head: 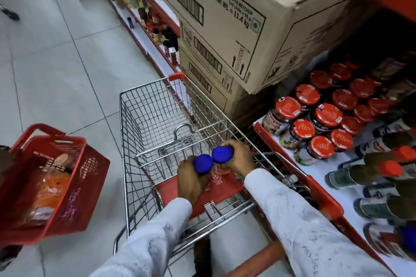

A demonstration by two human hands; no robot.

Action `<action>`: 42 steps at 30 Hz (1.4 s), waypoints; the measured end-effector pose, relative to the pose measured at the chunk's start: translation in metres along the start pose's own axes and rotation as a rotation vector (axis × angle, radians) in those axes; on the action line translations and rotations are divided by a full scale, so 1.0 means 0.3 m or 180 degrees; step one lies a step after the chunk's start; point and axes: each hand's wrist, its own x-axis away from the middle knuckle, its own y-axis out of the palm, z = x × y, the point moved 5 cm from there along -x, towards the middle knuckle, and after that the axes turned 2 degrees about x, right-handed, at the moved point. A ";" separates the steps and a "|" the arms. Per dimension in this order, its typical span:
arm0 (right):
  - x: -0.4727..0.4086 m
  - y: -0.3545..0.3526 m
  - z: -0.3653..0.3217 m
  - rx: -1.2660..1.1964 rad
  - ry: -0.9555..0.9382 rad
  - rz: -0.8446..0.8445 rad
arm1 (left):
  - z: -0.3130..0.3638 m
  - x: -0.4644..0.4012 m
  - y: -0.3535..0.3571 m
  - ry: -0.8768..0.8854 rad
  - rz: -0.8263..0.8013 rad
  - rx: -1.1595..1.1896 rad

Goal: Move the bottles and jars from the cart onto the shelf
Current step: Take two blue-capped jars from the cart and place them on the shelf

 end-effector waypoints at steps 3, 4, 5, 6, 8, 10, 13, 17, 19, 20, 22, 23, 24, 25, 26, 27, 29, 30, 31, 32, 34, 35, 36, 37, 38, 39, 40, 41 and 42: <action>0.038 -0.046 -0.009 -0.0141 0.0043 0.0042 | 0.028 0.005 -0.038 -0.0045 -0.0035 0.0094; 0.057 -0.075 -0.018 -0.0199 0.0009 0.0097 | 0.050 0.012 -0.056 0.0011 -0.0036 0.0097; 0.083 -0.112 -0.030 -0.0238 -0.0035 0.0167 | 0.078 0.021 -0.079 0.0074 -0.0023 0.0092; 0.114 -0.154 -0.044 -0.0261 -0.0085 0.0239 | 0.111 0.033 -0.105 0.0137 -0.0002 0.0091; 0.186 -0.250 -0.070 -0.0318 -0.0186 0.0444 | 0.190 0.065 -0.155 0.0321 0.0024 0.0094; 0.279 -0.355 -0.077 -0.0381 -0.0233 0.0728 | 0.285 0.112 -0.188 0.0569 -0.0043 0.0064; 0.431 -0.506 -0.055 -0.0601 -0.0302 0.1088 | 0.431 0.205 -0.200 0.0865 -0.0198 0.0024; 0.667 -0.702 0.021 -0.0744 -0.0293 0.1566 | 0.644 0.370 -0.143 0.1378 -0.0445 0.0189; 0.805 -0.791 0.078 -0.0705 -0.0256 0.1810 | 0.746 0.467 -0.083 0.1659 -0.0680 0.0317; 0.881 -0.834 0.114 -0.0723 -0.0220 0.1939 | 0.791 0.516 -0.046 0.1766 -0.0810 0.0386; 1.012 -0.901 0.184 -0.0770 -0.0145 0.2145 | 0.863 0.602 0.033 0.1932 -0.1011 0.0425; 1.079 -0.932 0.226 -0.0767 -0.0091 0.2248 | 0.895 0.650 0.082 0.2042 -0.1091 0.0405; 1.143 -0.960 0.269 -0.0757 -0.0028 0.2344 | 0.925 0.696 0.134 0.2142 -0.1168 0.0403; 1.205 -0.982 0.314 -0.0774 0.0055 0.2421 | 0.950 0.743 0.185 0.2239 -0.1251 0.0412; 1.262 -0.999 0.361 -0.0792 0.0153 0.2493 | 0.971 0.789 0.236 0.2330 -0.1350 0.0393; 1.307 -1.006 0.404 -0.0800 0.0253 0.2553 | 0.985 0.828 0.281 0.2405 -0.1444 0.0338; 1.410 -1.021 0.501 -0.0767 0.0468 0.2747 | 1.010 0.914 0.388 0.2503 -0.1686 0.0287; 1.457 -1.025 0.543 -0.0735 0.0585 0.2844 | 1.018 0.952 0.443 0.2507 -0.1808 0.0296; 1.499 -1.028 0.585 -0.0705 0.0701 0.2941 | 1.024 0.989 0.498 0.2481 -0.1929 0.0294; 1.528 -1.026 0.623 -0.0673 0.0808 0.3009 | 1.026 1.016 0.546 0.2421 -0.2040 0.0295; 1.582 -1.018 0.704 -0.0620 0.1022 0.3126 | 1.031 1.074 0.650 0.2312 -0.2282 0.0287; 1.602 -1.014 0.741 -0.0601 0.1115 0.3201 | 1.030 1.097 0.698 0.2302 -0.2373 0.0256; 1.618 -1.010 0.776 -0.0573 0.1193 0.3276 | 1.026 1.118 0.745 0.2308 -0.2426 0.0197; 1.624 -1.005 0.805 -0.0529 0.1260 0.3318 | 1.019 1.132 0.783 0.2312 -0.2426 0.0121; 1.628 -0.998 0.835 -0.0502 0.1329 0.3338 | 1.011 1.143 0.819 0.2313 -0.2398 0.0056; 1.630 -0.992 0.864 -0.0515 0.1388 0.3354 | 1.004 1.151 0.853 0.2302 -0.2370 0.0016; 1.629 -0.984 0.888 -0.0559 0.1424 0.3363 | 0.997 1.157 0.884 0.2285 -0.2351 0.0001; 1.626 -0.977 0.911 -0.0604 0.1447 0.3379 | 0.990 1.163 0.910 0.2277 -0.2338 -0.0017; 1.620 -0.971 0.930 -0.0624 0.1476 0.3395 | 0.986 1.169 0.928 0.2282 -0.2321 -0.0023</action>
